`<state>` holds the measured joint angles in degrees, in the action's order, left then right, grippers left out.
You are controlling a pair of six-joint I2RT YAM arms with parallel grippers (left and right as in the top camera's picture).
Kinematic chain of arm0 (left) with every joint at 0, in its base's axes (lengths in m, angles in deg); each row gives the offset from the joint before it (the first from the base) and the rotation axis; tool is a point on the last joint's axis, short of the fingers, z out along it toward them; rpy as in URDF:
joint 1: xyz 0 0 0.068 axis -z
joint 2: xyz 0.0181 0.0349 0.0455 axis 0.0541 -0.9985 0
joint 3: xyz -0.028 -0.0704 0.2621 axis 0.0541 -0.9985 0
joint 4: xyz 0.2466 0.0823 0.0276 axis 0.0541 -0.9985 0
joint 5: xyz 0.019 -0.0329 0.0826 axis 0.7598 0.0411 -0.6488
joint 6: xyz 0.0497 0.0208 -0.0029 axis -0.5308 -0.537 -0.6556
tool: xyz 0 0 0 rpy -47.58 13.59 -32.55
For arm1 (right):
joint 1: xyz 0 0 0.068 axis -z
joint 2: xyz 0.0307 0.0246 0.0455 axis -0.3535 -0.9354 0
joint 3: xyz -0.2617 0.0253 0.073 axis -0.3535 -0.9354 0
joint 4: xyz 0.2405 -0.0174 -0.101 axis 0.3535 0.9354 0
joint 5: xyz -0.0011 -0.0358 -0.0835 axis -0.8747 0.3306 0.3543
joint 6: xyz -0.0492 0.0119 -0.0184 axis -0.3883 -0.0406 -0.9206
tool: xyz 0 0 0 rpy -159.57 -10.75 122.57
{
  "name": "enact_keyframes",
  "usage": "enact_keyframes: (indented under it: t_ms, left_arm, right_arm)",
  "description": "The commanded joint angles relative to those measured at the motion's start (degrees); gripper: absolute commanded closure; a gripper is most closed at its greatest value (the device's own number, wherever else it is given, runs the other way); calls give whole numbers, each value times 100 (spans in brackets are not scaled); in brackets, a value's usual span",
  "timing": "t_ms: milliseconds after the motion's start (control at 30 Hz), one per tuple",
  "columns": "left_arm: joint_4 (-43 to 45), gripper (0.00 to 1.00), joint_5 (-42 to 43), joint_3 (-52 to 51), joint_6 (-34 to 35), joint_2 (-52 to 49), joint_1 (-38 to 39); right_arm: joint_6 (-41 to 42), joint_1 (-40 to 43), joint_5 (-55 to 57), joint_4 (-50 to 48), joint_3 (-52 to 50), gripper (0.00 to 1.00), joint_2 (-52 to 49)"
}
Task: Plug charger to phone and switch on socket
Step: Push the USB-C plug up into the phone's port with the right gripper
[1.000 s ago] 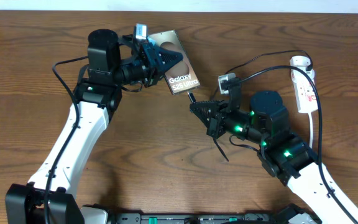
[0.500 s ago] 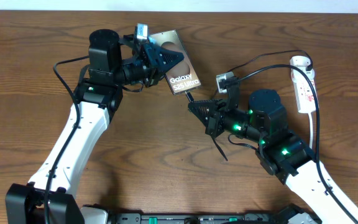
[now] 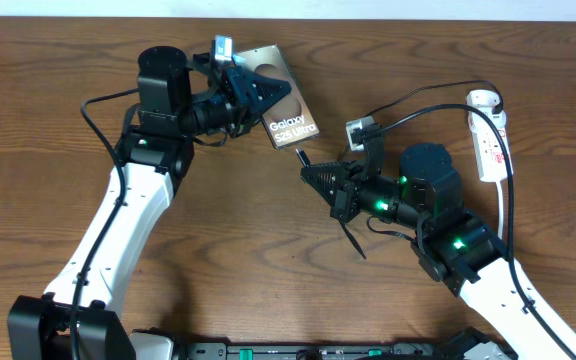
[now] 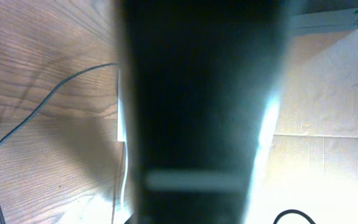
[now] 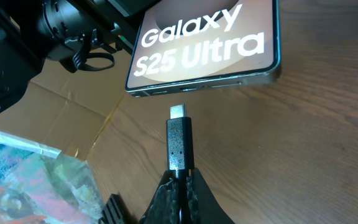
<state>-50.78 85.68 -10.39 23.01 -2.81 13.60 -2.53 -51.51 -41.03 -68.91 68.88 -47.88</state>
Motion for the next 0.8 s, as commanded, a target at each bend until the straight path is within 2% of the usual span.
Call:
enact_keyframes:
  t_ms: [0,767]
  left_arm:
    - [76,93,140,68,-133,127,-24]
    - [74,93,271,68,-188,127,-2]
  right_arm:
    - [11,39,-44,-46,55,99,-7]
    - [13,39,236,-98,55,99,-13]
